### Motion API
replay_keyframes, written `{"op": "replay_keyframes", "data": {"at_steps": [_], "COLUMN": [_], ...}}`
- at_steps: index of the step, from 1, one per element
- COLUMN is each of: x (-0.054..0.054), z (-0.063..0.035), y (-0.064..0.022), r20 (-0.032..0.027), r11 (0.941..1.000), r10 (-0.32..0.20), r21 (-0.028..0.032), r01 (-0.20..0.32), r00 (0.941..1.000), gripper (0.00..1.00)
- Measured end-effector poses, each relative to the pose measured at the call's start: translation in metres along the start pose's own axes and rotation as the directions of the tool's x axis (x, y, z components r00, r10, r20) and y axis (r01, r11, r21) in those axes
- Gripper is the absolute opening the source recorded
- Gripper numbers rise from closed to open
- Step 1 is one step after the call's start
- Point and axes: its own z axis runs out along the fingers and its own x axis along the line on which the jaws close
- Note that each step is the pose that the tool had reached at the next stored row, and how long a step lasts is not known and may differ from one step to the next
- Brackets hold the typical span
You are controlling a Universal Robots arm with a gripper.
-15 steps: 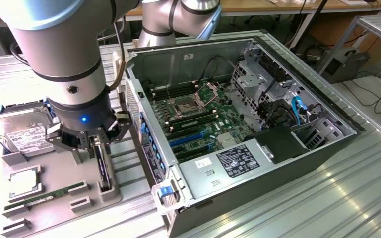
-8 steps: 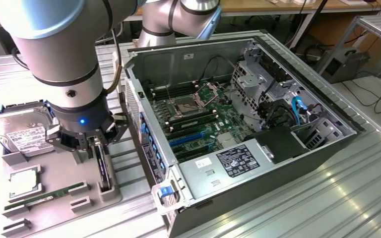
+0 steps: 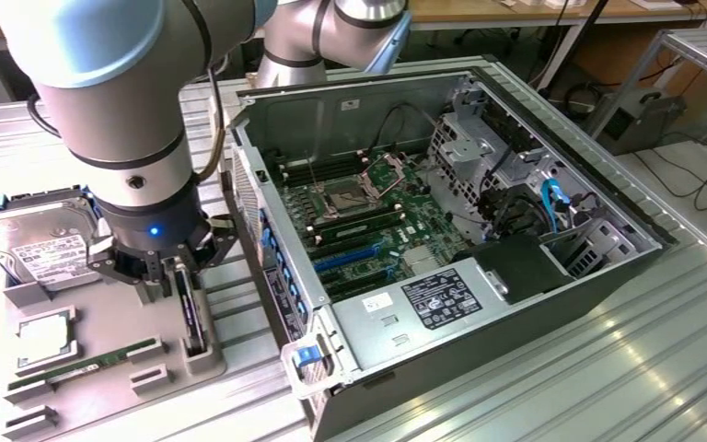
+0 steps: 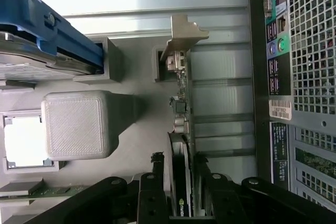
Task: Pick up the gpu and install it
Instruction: 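Pick up the gpu and move the gpu toward the slot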
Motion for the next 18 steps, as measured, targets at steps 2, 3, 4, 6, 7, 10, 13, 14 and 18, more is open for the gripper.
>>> {"op": "replay_keyframes", "data": {"at_steps": [2, 3, 4, 6, 7, 10, 13, 14, 18], "x": [0.0000, 0.0000, 0.0000, 0.0000, 0.0000, 0.0001, 0.0002, 0.0004, 0.0005], "z": [0.0014, 0.0018, 0.0019, 0.0021, 0.0026, 0.0039, 0.0049, 0.0056, 0.0063], "y": [-0.0001, -0.0001, -0.0001, -0.0001, -0.0001, -0.0002, -0.0003, -0.0003, -0.0004], "r20": [-0.0004, -0.0005, -0.0006, -0.0004, -0.0002, -0.0004, -0.0002, -0.0003, -0.0006], "r11": [1.0000, 1.0000, 1.0000, 1.0000, 1.0000, 1.0000, 1.0000, 1.0000, 1.0000], "r10": [0.000, 0.000, 0.000, 0.000, 0.000, 0.000, 0.000, 0.000, 0.000], "r21": [0.0000, 0.0001, 0.0002, 0.0001, -0.0002, 0.0001, -0.0001, 0.0000, 0.0002], "r01": [0.000, 0.000, 0.000, 0.000, 0.000, 0.000, 0.000, 0.000, 0.000], "r00": [1.0000, 1.0000, 1.0000, 1.0000, 1.0000, 1.0000, 1.0000, 1.0000, 1.0000], "gripper": [0.36, 0.36, 0.36, 0.36, 0.36, 0.36, 0.36, 0.36, 0.35]}}
